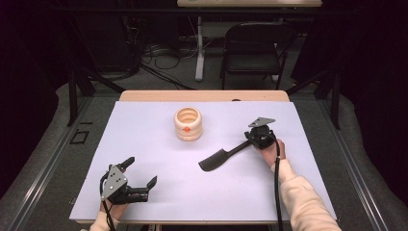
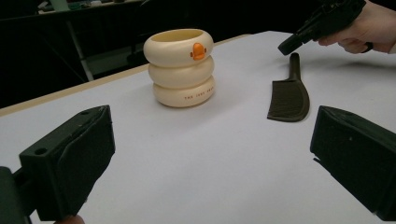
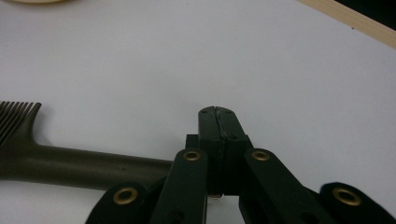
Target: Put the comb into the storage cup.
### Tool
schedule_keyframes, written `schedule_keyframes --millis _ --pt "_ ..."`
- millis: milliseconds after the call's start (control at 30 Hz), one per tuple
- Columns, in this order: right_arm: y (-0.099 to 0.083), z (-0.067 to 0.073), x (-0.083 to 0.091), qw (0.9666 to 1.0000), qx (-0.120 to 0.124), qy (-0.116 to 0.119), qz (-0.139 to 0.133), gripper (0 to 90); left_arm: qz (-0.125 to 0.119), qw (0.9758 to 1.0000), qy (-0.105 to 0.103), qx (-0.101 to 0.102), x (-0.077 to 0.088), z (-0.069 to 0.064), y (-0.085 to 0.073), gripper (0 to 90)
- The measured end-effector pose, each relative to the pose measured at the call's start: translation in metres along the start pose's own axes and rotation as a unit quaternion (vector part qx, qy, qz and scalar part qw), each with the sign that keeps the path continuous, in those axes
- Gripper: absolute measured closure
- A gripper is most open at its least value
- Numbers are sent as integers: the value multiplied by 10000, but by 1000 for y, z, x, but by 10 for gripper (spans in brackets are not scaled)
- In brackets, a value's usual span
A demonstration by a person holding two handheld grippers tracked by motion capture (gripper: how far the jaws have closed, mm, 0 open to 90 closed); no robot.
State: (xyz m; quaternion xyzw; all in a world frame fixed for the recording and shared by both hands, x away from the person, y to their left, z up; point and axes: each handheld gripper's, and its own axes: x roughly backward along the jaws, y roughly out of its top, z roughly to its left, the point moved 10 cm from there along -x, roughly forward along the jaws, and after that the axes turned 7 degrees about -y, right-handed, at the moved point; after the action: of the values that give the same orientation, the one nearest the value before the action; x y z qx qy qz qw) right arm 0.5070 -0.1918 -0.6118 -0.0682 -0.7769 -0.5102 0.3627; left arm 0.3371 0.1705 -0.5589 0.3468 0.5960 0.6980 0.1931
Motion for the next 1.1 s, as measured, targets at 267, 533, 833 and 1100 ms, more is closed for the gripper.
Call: schedule_keyframes --millis 267,533,833,1100 --pt "-5 -1 -2 9998 40 -1 169 900 21 10000 -7 -1 0 0 0 0" --pt "-7 -1 -1 9995 35 15 308 900 22 10000 0 8 -1 0 -1 0" --pt "-13 2 1 9982 23 69 591 900 27 10000 13 13 -1 1 -1 0" --pt "-15 3 5 9975 -38 112 698 900 38 10000 -1 7 -2 1 -1 0"
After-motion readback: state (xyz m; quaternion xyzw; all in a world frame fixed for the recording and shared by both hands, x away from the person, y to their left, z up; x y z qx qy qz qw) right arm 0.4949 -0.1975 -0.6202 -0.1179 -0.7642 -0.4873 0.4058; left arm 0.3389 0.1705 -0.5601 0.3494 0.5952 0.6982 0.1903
